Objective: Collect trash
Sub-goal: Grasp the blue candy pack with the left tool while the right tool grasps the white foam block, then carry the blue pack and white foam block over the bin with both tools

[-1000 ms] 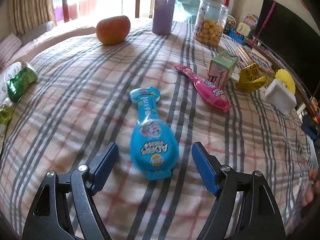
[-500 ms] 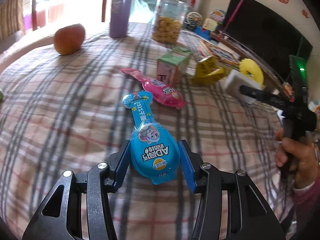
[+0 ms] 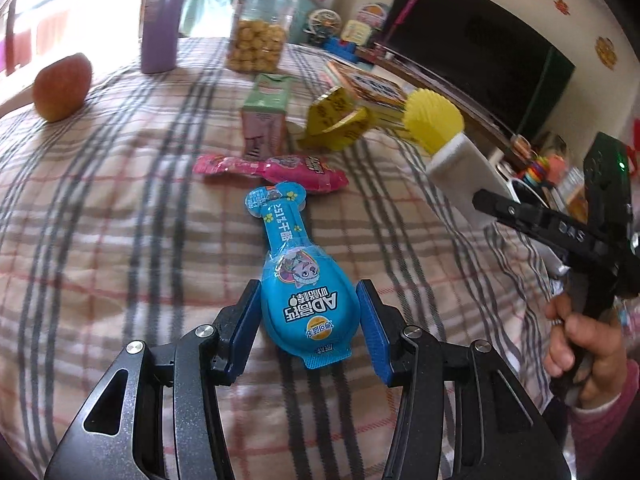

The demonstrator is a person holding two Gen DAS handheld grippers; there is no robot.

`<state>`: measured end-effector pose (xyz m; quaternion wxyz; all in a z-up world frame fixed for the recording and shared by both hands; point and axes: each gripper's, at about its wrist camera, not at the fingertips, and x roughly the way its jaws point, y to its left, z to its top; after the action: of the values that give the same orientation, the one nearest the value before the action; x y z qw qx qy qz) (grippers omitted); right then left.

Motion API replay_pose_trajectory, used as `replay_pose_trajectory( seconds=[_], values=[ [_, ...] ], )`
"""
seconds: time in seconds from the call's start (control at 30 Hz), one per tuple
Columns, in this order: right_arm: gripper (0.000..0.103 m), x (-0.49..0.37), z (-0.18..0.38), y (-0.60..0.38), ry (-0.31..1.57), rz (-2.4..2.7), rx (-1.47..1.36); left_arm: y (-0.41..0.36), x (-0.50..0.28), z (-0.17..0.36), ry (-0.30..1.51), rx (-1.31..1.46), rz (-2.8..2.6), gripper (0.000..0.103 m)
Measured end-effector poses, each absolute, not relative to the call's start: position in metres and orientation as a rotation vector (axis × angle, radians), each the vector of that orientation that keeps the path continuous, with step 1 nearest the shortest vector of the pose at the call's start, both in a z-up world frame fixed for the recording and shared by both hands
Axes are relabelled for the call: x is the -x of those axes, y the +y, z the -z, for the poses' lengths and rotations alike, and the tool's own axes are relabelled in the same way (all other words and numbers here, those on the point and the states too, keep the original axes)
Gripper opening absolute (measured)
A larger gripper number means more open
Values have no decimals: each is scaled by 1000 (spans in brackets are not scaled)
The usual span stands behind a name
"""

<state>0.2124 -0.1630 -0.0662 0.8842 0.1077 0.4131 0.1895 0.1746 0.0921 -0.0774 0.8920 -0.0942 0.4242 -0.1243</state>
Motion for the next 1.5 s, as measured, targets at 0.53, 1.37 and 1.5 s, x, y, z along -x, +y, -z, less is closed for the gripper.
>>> replay_pose_trajectory(
  seconds=[0.53, 1.37, 1.5],
  values=[
    [39, -169, 61, -188, 856, -334, -308, 47, -157, 63, 848, 170, 353, 47],
    [39, -121, 51, -323, 776, -208, -439, -110, -151, 31, 779, -19, 479, 47],
    [39, -119, 48, -347, 757, -165, -465, -138, -153, 25, 760, -54, 517, 47]
  ],
)
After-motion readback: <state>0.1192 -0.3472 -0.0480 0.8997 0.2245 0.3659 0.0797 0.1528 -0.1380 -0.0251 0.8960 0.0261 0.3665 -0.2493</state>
